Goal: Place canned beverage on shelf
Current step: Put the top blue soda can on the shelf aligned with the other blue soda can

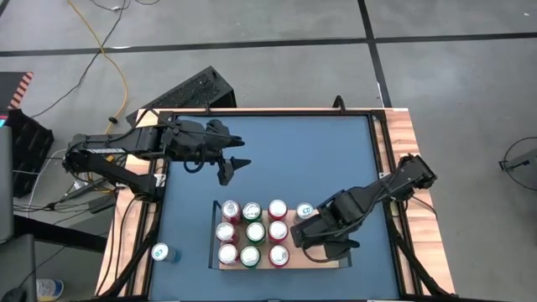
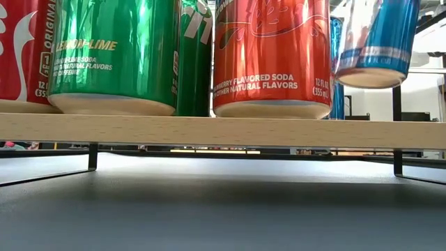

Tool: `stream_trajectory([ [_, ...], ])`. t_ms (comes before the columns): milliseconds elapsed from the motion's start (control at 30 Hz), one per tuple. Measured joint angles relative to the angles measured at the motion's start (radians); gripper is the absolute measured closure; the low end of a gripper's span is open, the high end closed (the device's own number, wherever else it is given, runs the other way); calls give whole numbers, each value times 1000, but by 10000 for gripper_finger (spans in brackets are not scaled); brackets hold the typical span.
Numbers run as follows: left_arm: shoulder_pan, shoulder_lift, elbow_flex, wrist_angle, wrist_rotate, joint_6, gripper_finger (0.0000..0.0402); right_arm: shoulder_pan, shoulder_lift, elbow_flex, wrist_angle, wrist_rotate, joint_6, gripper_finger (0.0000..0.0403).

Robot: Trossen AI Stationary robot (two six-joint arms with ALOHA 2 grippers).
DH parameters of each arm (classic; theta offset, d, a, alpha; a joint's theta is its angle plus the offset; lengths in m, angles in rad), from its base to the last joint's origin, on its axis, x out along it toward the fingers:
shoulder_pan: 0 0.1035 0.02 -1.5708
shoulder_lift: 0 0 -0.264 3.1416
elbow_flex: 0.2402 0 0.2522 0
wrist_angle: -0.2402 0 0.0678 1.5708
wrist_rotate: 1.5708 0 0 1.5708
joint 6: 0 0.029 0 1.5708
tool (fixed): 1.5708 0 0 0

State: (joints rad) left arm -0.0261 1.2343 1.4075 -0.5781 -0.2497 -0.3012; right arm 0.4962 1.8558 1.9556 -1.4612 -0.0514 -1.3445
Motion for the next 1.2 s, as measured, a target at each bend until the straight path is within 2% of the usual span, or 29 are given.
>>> stream_trajectory([
  [467, 0, 0, 0, -10, 0, -6, 113, -15, 64, 0, 14, -32, -1, 198],
  [867, 0, 0, 0, -11, 0, 9, 113, -34, 64, 0, 39, -60, 11, 165],
  [1033, 0, 0, 0, -11, 0, 9, 113, -34, 63, 0, 56, -60, 112, 155],
  [1200, 0, 0, 0, -12, 0, 10, 113, -34, 63, 1, 68, -60, 124, 139],
])
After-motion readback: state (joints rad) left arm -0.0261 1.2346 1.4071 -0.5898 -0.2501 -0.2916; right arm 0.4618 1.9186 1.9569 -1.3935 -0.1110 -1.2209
